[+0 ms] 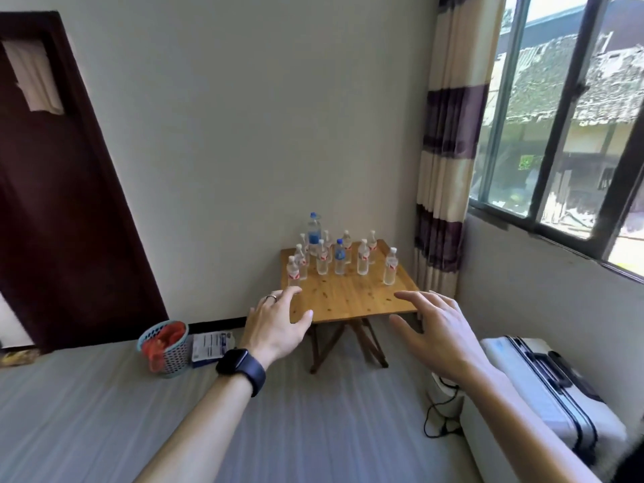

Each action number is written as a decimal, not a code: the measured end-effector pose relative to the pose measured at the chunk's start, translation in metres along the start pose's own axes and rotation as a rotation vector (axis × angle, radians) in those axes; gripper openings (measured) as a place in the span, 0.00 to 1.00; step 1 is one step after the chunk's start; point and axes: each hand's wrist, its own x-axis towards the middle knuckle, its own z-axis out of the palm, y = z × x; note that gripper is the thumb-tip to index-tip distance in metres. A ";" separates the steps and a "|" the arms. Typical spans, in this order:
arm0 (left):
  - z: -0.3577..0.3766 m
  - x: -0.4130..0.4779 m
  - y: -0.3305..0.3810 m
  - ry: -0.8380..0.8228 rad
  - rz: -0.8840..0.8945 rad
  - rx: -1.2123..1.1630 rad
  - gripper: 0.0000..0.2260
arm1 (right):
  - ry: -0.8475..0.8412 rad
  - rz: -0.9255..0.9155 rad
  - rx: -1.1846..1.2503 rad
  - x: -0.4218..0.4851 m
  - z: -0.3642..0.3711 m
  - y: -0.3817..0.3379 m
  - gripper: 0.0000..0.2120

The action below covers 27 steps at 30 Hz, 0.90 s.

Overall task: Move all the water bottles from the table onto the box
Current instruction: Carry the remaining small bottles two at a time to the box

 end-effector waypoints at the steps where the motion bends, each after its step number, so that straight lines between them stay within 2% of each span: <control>1: 0.006 0.015 -0.002 0.009 -0.015 -0.024 0.22 | 0.002 0.001 0.020 0.017 0.007 0.007 0.24; 5: 0.032 0.084 -0.015 0.037 -0.022 -0.059 0.20 | 0.001 -0.004 0.064 0.096 0.039 0.031 0.23; 14: 0.107 0.262 -0.064 -0.027 -0.025 -0.056 0.21 | -0.068 0.022 0.054 0.264 0.131 0.078 0.24; 20: 0.165 0.393 -0.105 -0.117 -0.014 -0.106 0.22 | -0.101 0.085 0.043 0.370 0.191 0.106 0.24; 27: 0.244 0.514 -0.118 -0.221 -0.012 -0.189 0.22 | -0.114 0.186 0.081 0.467 0.249 0.157 0.23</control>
